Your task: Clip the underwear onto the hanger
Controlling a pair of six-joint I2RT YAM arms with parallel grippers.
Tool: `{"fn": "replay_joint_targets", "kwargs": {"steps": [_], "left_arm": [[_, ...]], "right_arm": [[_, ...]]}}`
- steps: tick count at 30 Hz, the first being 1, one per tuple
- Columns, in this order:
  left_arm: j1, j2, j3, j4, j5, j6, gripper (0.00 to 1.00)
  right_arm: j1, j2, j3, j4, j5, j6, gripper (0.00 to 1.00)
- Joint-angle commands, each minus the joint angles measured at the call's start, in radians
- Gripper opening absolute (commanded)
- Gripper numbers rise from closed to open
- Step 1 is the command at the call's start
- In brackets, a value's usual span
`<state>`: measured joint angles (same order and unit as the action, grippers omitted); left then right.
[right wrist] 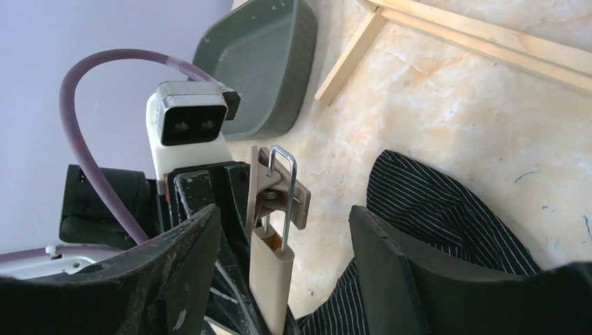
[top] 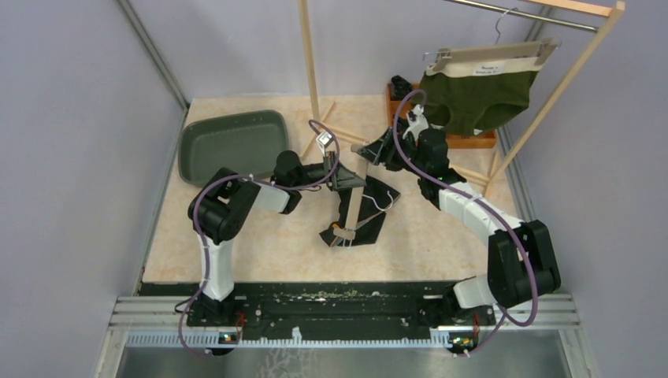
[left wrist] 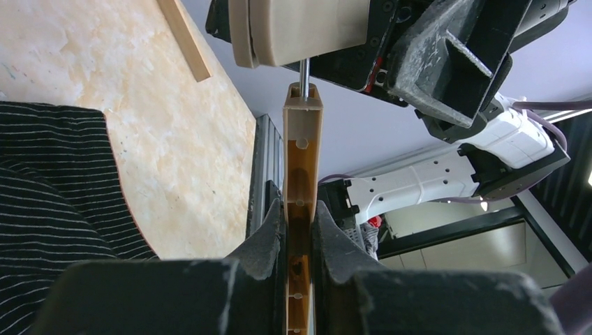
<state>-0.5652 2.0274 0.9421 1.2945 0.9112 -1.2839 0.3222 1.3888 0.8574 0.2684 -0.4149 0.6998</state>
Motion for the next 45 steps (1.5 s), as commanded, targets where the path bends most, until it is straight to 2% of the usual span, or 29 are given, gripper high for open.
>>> {"fn": "replay_joint_targets", "kwargs": {"steps": [1,7,9,12,14,16,20,21,23,25,26,28,32,35,39,40,41,42,45], "left_arm": [[-0.01,0.01,0.038,0.045,0.024,-0.007,0.0],[-0.015,0.016,0.038,0.049,0.024,-0.009,0.0],[-0.016,0.017,0.037,0.052,0.023,-0.011,0.0],[-0.016,0.019,0.033,0.056,0.022,-0.014,0.0],[-0.016,0.021,0.029,0.063,0.02,-0.018,0.0],[-0.016,0.029,0.032,0.074,0.021,-0.028,0.0],[-0.016,0.051,0.043,0.107,0.027,-0.059,0.01],[-0.016,0.057,0.046,0.111,0.028,-0.063,0.06],[-0.015,0.062,0.049,0.111,0.026,-0.066,0.27],[-0.01,0.06,0.044,0.105,0.02,-0.065,0.51],[-0.006,0.056,0.04,0.098,0.014,-0.06,0.69],[0.007,0.042,0.028,0.079,0.005,-0.044,0.85],[0.036,0.006,0.003,0.017,-0.032,0.002,0.87],[0.038,-0.034,-0.007,-0.101,-0.089,0.099,0.87],[0.033,-0.088,-0.001,-0.332,-0.229,0.222,0.88],[0.029,-0.098,0.005,-0.386,-0.261,0.251,0.9],[0.022,-0.108,0.017,-0.467,-0.299,0.285,0.97],[0.014,-0.116,0.045,-0.541,-0.332,0.328,0.99],[-0.029,-0.121,0.133,-0.743,-0.425,0.456,1.0]], "right_arm": [[-0.005,0.002,0.026,0.097,-0.012,0.009,0.66],[-0.005,0.014,0.029,0.111,-0.008,0.016,0.62],[-0.005,0.018,0.031,0.115,-0.008,0.018,0.55],[-0.005,0.017,0.029,0.12,0.003,0.019,0.35],[-0.006,0.011,0.02,0.13,0.013,0.024,0.15],[-0.005,0.004,0.015,0.133,0.022,0.025,0.0],[-0.005,-0.013,0.004,0.131,0.041,0.019,0.0],[-0.005,-0.017,0.003,0.129,0.047,0.018,0.0],[-0.005,-0.027,-0.001,0.122,0.056,0.013,0.0],[-0.005,-0.042,-0.006,0.113,0.069,0.007,0.0],[-0.005,-0.05,-0.008,0.099,0.083,0.002,0.0],[-0.006,-0.072,-0.017,0.075,0.101,-0.014,0.0],[-0.006,-0.139,-0.057,0.026,0.141,-0.037,0.0],[-0.006,-0.193,-0.105,0.005,0.171,-0.042,0.0],[-0.006,-0.26,-0.188,0.0,0.206,-0.028,0.0],[-0.006,-0.278,-0.215,0.01,0.218,-0.018,0.0],[-0.007,-0.296,-0.241,0.021,0.23,-0.011,0.0],[-0.006,-0.312,-0.263,0.026,0.24,-0.005,0.0],[-0.005,-0.351,-0.325,0.048,0.263,0.016,0.0]]}}
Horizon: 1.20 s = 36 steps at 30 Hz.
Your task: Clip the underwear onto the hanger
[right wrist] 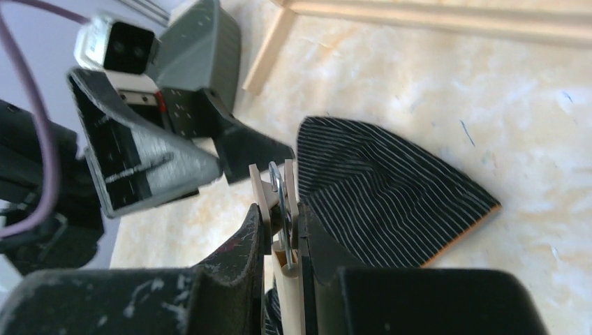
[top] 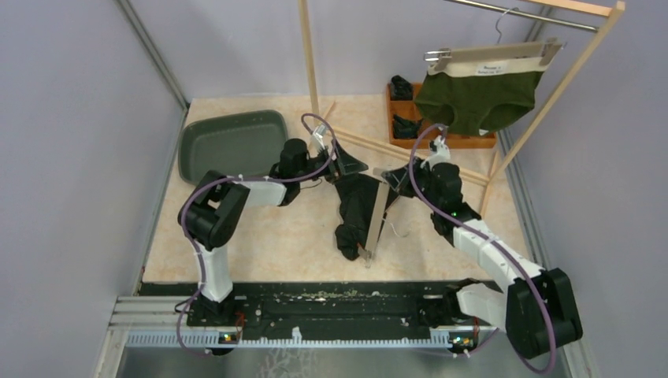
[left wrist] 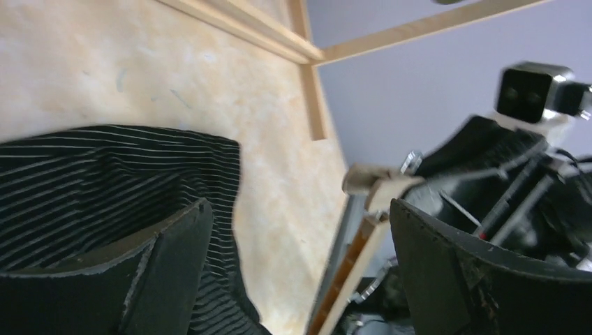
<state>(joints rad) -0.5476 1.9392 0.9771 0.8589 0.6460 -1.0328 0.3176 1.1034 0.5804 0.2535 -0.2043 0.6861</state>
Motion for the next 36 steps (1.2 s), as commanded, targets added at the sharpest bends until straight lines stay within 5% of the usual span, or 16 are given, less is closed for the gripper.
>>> {"fn": "replay_joint_targets", "kwargs": {"steps": [1,11,22,36], "left_arm": [[-0.06,-0.03,0.126,-0.361,-0.198,0.236,1.0],[-0.129,0.037,0.251,-0.573,-0.44,0.374,0.88],[-0.248,0.139,0.414,-0.777,-0.88,0.558,0.81],[-0.278,0.261,0.504,-0.869,-1.038,0.629,0.78]], "right_arm": [[0.0,-0.08,-0.073,0.081,0.061,0.04,0.0],[0.0,-0.314,-0.272,0.182,0.205,0.124,0.0],[0.0,-0.384,-0.333,0.223,0.198,0.132,0.0],[0.0,-0.435,-0.359,0.195,0.197,0.121,0.0]]}}
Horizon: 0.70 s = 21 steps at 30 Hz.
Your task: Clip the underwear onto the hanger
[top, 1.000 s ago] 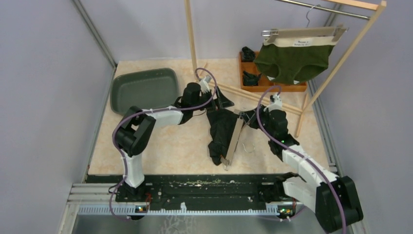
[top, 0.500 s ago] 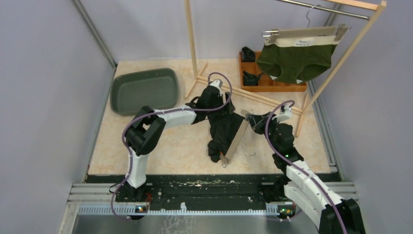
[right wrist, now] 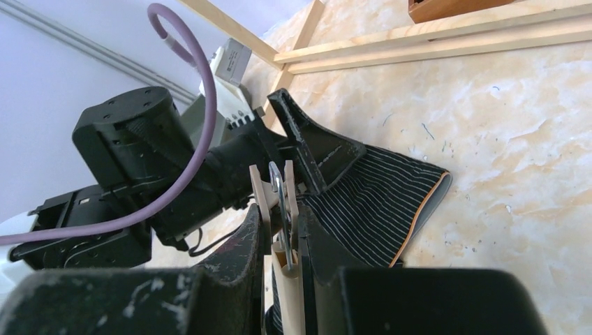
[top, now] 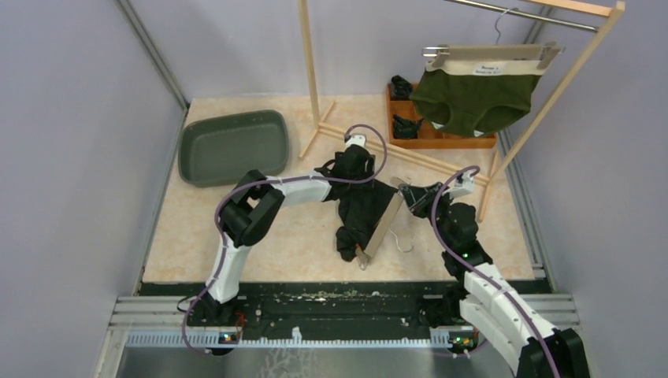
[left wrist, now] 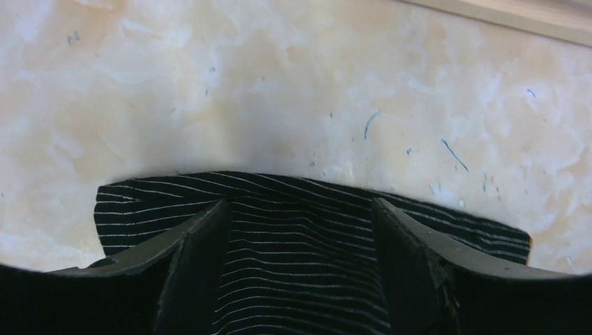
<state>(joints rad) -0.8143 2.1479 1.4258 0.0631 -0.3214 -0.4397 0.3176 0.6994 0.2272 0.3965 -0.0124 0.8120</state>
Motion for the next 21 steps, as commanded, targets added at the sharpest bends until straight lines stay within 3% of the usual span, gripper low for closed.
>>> {"fn": "replay_joint_targets", "kwargs": {"steps": [1,3,9,12,21], "left_arm": [[-0.016,0.064,0.07,-0.088,-0.082,0.039,0.77],[-0.022,0.086,0.1,-0.123,-0.108,0.045,0.67],[-0.028,0.144,0.178,-0.263,-0.222,0.015,0.18],[-0.029,0.129,0.166,-0.305,-0.283,-0.017,0.01],[0.01,0.019,0.009,-0.406,-0.41,-0.144,0.0]], "right_arm": [[0.0,-0.034,-0.006,0.051,0.005,-0.004,0.0],[-0.001,-0.04,-0.007,0.043,0.005,-0.002,0.0],[0.0,-0.06,-0.008,0.023,0.015,-0.005,0.0],[0.001,-0.048,-0.009,0.03,0.017,-0.008,0.0],[0.0,0.019,0.009,0.068,0.002,-0.028,0.0]]}}
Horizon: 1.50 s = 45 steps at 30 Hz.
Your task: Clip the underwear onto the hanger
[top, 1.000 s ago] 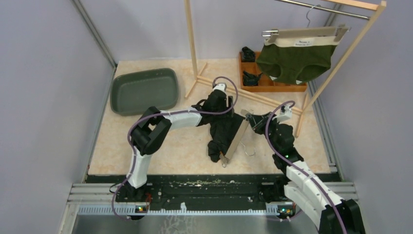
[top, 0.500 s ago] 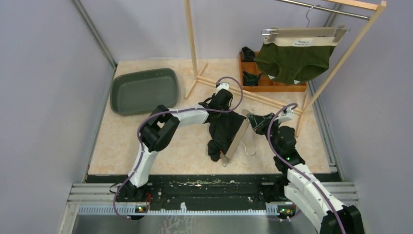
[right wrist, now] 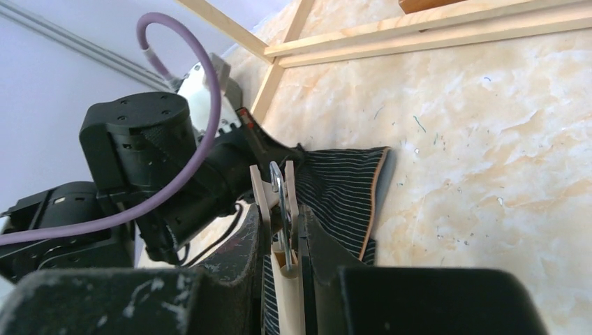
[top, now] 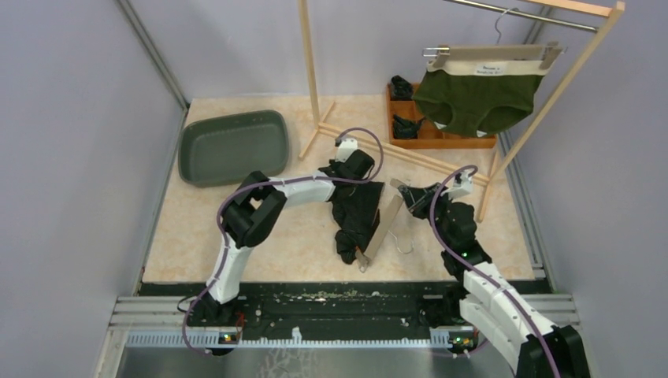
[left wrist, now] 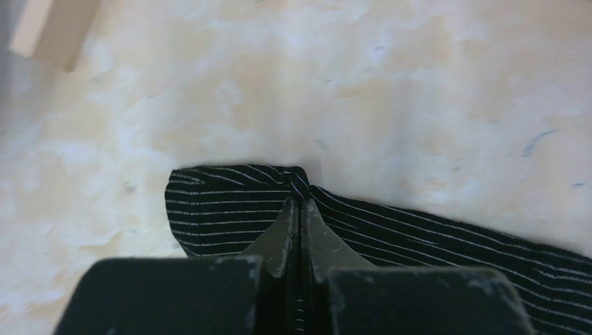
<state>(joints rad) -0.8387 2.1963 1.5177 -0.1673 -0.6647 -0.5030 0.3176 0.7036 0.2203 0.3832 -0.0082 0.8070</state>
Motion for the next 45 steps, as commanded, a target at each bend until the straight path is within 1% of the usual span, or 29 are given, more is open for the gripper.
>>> {"fn": "replay_joint_targets", "kwargs": {"steps": [1,3,6,7,8,10,11,12,13,14,15,17,20,23,26,28,30,32,33,34,35,36,38,41,45], "left_arm": [[0.043,-0.041,-0.104,-0.187,-0.074,-0.102,0.0],[0.06,-0.063,-0.139,-0.223,-0.104,-0.163,0.0],[0.068,-0.098,-0.156,-0.322,-0.193,-0.3,0.0],[0.068,-0.116,-0.162,-0.328,-0.206,-0.309,0.0],[0.069,-0.149,-0.176,-0.309,-0.208,-0.292,0.13],[0.069,-0.218,-0.213,-0.237,-0.196,-0.263,0.52],[0.07,-0.264,-0.243,-0.168,-0.165,-0.215,0.6],[0.074,-0.309,-0.29,-0.081,-0.101,-0.157,0.7],[0.08,-0.353,-0.33,-0.007,-0.048,-0.115,0.83],[0.086,-0.394,-0.359,0.053,0.0,-0.09,0.92],[0.094,-0.424,-0.373,0.088,0.039,-0.073,0.96],[0.103,-0.462,-0.372,0.14,0.122,-0.006,0.98],[0.105,-0.466,-0.334,0.17,0.256,0.102,0.96],[0.114,-0.435,-0.282,0.187,0.451,0.197,0.86],[0.116,-0.394,-0.246,0.176,0.578,0.25,0.83],[0.116,-0.39,-0.271,0.213,0.611,0.291,0.83],[0.117,-0.412,-0.328,0.316,0.634,0.342,0.83],[0.122,-0.428,-0.378,0.37,0.644,0.374,0.84],[0.132,-0.423,-0.368,0.357,0.658,0.364,0.85],[0.15,-0.41,-0.346,0.331,0.703,0.356,0.94],[0.175,-0.388,-0.32,0.304,0.767,0.361,0.99],[0.19,-0.366,-0.292,0.275,0.816,0.368,1.0],[0.201,-0.317,-0.239,0.213,0.867,0.391,1.0],[0.205,-0.266,-0.202,0.168,0.865,0.408,0.99],[0.216,-0.231,-0.198,0.172,0.859,0.393,0.96]], "right_arm": [[0.0,0.02,0.017,0.083,-0.004,-0.024,0.0],[-0.001,0.025,0.019,0.087,-0.007,-0.03,0.0],[-0.001,0.039,0.022,0.089,-0.013,-0.038,0.0],[0.0,0.043,0.022,0.091,-0.015,-0.04,0.0],[0.0,0.045,0.021,0.093,-0.016,-0.041,0.0],[0.0,0.052,0.022,0.099,-0.023,-0.044,0.0],[0.0,0.055,0.022,0.102,-0.024,-0.045,0.0],[0.0,0.057,0.022,0.103,-0.025,-0.045,0.0],[0.0,0.059,0.022,0.105,-0.027,-0.046,0.0],[0.0,0.059,0.023,0.104,-0.03,-0.046,0.0],[0.0,0.059,0.025,0.103,-0.033,-0.048,0.0],[0.0,0.057,0.027,0.098,-0.034,-0.052,0.0],[0.0,0.056,0.029,0.1,-0.042,-0.055,0.0],[0.0,0.062,0.035,0.1,-0.05,-0.057,0.0],[0.0,0.065,0.037,0.1,-0.056,-0.06,0.0],[-0.001,0.066,0.036,0.101,-0.06,-0.061,0.0],[0.0,0.066,0.034,0.101,-0.064,-0.061,0.0],[0.0,0.067,0.031,0.102,-0.067,-0.06,0.0],[0.0,0.066,0.03,0.103,-0.067,-0.06,0.0],[0.0,0.066,0.029,0.104,-0.066,-0.059,0.0],[0.0,0.066,0.025,0.108,-0.065,-0.057,0.0],[-0.001,0.066,0.022,0.114,-0.065,-0.054,0.0],[0.0,0.068,0.018,0.121,-0.068,-0.05,0.0],[0.0,0.067,0.013,0.121,-0.072,-0.046,0.0],[-0.001,0.057,0.006,0.116,-0.069,-0.045,0.0]]}}
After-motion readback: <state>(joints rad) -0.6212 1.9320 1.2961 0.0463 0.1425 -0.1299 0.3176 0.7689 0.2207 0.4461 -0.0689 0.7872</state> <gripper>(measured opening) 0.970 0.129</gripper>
